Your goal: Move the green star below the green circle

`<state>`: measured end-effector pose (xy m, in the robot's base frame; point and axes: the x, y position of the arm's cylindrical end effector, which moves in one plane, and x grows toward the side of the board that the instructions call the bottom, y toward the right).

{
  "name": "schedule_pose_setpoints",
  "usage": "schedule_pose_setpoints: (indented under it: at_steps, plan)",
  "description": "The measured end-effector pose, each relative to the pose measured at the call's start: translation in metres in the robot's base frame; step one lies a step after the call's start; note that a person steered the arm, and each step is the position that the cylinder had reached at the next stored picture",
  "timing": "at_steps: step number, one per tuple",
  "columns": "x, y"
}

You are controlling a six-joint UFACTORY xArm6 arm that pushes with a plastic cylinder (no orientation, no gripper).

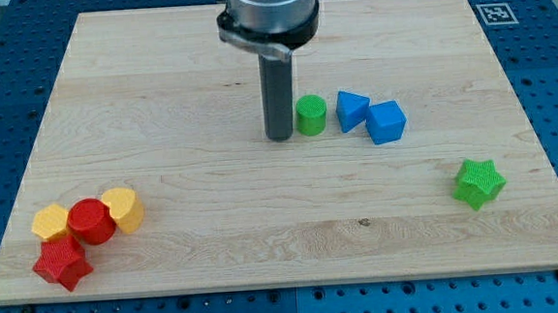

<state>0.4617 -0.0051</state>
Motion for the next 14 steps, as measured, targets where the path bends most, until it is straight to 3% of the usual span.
schedule_pose_setpoints:
  at_steps: [5,6,8,9,10,12,14]
  plan:
    - [-0.010,0.019]
    - [0.018,0.035]
    - [0.107,0.130]
    - [0.126,0.195]
    - [0.104,0.243]
    - [0.098,0.243]
    - [0.096,0.200]
